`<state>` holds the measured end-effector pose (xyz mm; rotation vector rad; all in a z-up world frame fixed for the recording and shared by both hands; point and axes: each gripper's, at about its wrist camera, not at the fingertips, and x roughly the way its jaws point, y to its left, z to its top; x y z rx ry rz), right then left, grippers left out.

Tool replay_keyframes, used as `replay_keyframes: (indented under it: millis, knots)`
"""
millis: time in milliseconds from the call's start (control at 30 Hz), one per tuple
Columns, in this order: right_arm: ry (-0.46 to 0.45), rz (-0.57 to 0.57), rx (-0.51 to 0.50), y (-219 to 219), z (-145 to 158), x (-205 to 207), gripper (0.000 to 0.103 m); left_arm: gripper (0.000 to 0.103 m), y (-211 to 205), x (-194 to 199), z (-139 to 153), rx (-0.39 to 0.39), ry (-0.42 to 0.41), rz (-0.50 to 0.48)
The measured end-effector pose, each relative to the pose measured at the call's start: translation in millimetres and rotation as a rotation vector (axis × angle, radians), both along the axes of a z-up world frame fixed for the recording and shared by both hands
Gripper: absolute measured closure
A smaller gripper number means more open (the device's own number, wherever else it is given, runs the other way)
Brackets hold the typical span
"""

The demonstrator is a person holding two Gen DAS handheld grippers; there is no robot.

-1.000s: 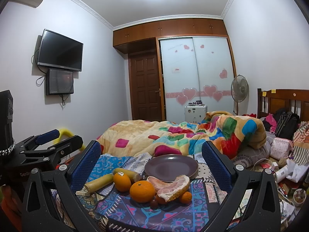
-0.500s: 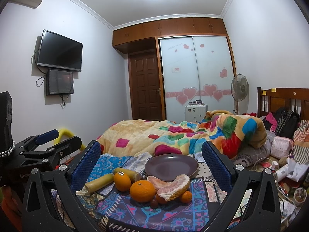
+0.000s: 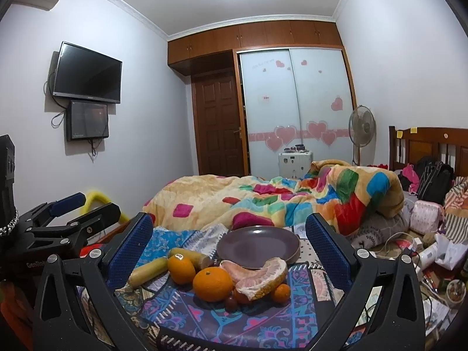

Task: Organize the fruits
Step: 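Grasp the upright yellow cylinder with the left gripper while the right grasps a pomelo segment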

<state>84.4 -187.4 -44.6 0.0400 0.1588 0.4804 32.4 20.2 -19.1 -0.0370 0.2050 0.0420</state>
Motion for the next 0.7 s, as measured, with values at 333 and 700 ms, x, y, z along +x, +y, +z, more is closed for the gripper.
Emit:
replay_keyframes:
  millis: [333, 700]
  knots:
    - [0.15, -0.045, -0.066, -7.4, -33.2, 41.8, 0.0, 0.0, 19.0, 39.4, -37.0, -0.018, 0.151, -0.001]
    - [0.341, -0.043, -0.17, -11.6, -75.4, 89.9, 0.0, 0.0, 42.0, 87.5, -93.3, -0.017, 0.365, 0.027]
